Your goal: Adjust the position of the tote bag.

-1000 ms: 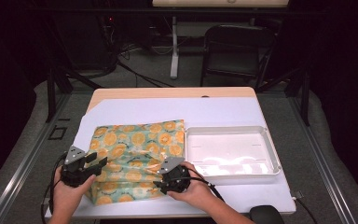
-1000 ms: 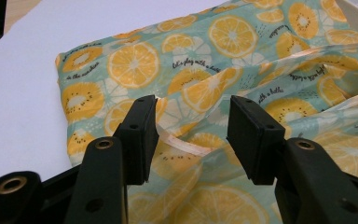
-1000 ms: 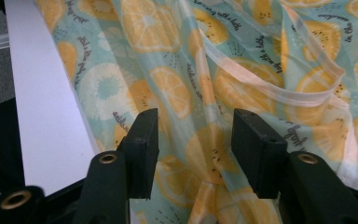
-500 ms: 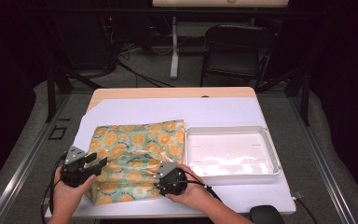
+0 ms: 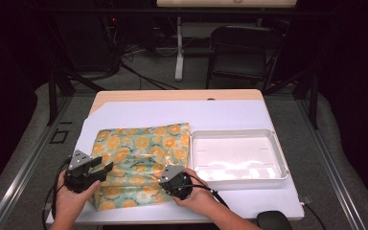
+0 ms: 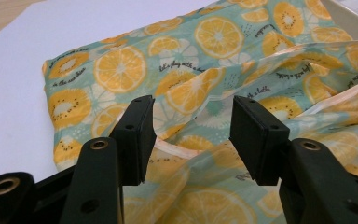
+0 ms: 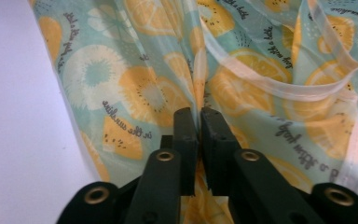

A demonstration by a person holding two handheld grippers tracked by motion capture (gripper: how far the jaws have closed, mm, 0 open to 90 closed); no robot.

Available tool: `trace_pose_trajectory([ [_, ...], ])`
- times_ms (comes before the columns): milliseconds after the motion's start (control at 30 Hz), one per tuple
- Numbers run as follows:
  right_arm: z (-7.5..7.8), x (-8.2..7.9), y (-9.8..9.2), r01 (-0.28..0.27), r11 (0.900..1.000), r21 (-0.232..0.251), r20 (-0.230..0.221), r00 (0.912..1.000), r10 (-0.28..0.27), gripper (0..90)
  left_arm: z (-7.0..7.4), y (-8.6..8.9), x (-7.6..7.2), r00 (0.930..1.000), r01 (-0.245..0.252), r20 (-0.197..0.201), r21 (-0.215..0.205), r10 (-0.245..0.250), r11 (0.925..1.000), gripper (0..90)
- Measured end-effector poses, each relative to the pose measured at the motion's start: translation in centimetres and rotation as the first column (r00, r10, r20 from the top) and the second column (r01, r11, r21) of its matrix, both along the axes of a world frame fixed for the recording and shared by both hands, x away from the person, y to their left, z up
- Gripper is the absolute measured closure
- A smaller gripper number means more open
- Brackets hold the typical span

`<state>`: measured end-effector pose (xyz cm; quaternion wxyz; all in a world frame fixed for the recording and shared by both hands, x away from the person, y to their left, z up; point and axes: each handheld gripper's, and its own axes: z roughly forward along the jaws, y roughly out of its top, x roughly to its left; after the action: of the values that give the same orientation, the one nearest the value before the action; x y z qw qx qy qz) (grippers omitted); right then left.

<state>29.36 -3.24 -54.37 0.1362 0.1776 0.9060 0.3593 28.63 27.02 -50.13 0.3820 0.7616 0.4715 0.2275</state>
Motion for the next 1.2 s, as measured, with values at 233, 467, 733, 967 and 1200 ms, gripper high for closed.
trace_pose_trajectory([
  [233,0.5,0.5,-0.3,0.018,0.999,0.044,-0.046,0.9988,-0.016,90.0,0.1,-0.4,-0.1,0.9995,0.03,0.003,-0.009,-0.03,0.9995,47.0],
  [467,1.1,1.2,-0.8,0.038,0.996,0.083,-0.087,0.9957,-0.031,90.0,0.2,-1.3,-0.3,0.9979,0.064,0.004,0.007,-0.064,0.9979,44.6],
  [733,1.8,2.0,-0.8,0.065,0.991,0.121,-0.094,0.9941,-0.054,90.0,0.0,-2.9,-1.0,0.9921,0.125,0.003,0.034,-0.125,0.9916,44.5],
  [967,2.1,2.5,-1.0,0.083,0.986,0.147,-0.11,0.9917,-0.067,90.0,-0.5,-4.0,-1.1,0.9866,0.163,-0.001,0.059,-0.163,0.9849,41.6],
  [1200,2.3,2.8,-1.2,0.097,0.98,0.173,-0.125,0.9892,-0.076,90.0,-1.1,-4.7,-1.0,0.9819,0.189,-0.013,0.083,-0.189,0.9784,37.7],
])
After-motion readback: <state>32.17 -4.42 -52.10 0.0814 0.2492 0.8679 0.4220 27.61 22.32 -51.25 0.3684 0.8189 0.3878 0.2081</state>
